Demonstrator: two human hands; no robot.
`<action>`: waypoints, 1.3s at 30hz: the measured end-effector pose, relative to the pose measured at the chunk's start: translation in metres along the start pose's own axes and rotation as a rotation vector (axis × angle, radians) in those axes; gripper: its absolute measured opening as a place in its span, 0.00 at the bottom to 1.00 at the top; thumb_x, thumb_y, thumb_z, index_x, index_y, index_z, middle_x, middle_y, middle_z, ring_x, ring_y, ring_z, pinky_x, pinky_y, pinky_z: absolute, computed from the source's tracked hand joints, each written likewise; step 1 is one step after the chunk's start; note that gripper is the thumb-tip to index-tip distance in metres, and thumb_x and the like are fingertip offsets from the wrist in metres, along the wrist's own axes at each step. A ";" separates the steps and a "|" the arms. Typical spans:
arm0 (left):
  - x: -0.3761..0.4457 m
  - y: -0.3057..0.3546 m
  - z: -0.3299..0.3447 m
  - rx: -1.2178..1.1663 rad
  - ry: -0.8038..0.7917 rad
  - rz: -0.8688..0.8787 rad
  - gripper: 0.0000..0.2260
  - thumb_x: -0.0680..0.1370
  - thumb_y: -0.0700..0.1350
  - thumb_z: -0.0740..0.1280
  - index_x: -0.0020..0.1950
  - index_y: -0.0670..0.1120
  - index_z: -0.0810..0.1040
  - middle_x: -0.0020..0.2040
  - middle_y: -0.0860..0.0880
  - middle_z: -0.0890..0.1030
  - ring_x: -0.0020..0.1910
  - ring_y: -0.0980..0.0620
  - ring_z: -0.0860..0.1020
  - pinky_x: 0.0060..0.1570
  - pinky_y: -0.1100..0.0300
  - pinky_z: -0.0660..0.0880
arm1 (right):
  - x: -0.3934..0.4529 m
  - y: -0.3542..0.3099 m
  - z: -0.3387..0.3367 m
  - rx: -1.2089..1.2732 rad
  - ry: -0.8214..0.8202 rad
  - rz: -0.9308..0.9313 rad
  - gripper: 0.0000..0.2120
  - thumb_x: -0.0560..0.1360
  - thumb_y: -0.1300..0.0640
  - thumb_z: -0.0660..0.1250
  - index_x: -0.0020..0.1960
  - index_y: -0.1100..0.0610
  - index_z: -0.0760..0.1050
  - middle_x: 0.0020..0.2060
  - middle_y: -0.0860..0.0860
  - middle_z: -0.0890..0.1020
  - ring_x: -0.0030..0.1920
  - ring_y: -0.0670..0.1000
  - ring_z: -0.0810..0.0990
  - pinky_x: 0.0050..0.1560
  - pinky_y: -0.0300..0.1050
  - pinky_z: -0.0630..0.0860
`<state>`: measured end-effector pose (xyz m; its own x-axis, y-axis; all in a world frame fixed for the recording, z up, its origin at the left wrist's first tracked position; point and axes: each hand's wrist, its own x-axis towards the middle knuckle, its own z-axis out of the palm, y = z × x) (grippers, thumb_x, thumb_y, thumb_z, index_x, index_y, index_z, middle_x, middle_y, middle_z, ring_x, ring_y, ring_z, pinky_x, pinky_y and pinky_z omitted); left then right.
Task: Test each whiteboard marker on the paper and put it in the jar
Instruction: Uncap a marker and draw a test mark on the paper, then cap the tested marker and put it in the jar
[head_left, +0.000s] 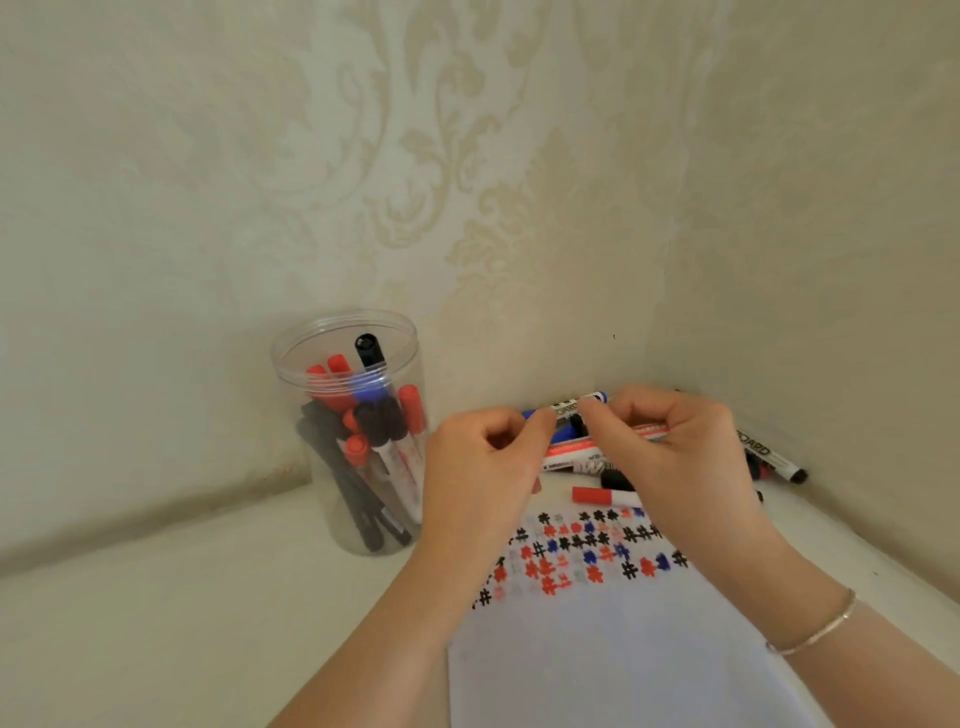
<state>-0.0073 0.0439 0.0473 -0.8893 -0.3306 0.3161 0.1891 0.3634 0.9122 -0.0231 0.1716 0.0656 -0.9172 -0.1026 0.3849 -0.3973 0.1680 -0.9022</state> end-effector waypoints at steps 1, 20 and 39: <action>-0.002 0.002 -0.002 -0.001 0.022 0.009 0.16 0.76 0.46 0.68 0.31 0.39 0.78 0.23 0.43 0.73 0.21 0.58 0.66 0.25 0.69 0.64 | -0.001 -0.005 0.001 -0.002 0.004 -0.024 0.17 0.75 0.62 0.67 0.31 0.70 0.73 0.21 0.51 0.67 0.21 0.43 0.63 0.22 0.27 0.63; 0.041 0.078 -0.098 0.545 0.634 0.684 0.07 0.79 0.52 0.57 0.50 0.51 0.60 0.29 0.61 0.69 0.24 0.63 0.68 0.28 0.69 0.60 | 0.085 0.024 0.068 -0.599 -0.269 0.071 0.09 0.78 0.59 0.57 0.53 0.60 0.73 0.42 0.56 0.80 0.41 0.56 0.79 0.41 0.46 0.74; 0.093 0.041 -0.115 1.201 -0.030 0.298 0.12 0.81 0.57 0.52 0.49 0.50 0.67 0.39 0.53 0.78 0.39 0.49 0.76 0.39 0.55 0.71 | 0.091 0.024 0.085 -0.449 -0.243 -0.437 0.18 0.80 0.49 0.58 0.70 0.46 0.67 0.49 0.48 0.78 0.42 0.49 0.77 0.43 0.48 0.75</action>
<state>-0.0341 -0.0723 0.1446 -0.8892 -0.0833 0.4498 -0.1017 0.9947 -0.0169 -0.1133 0.0825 0.0622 -0.6580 -0.4625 0.5942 -0.7519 0.4470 -0.4847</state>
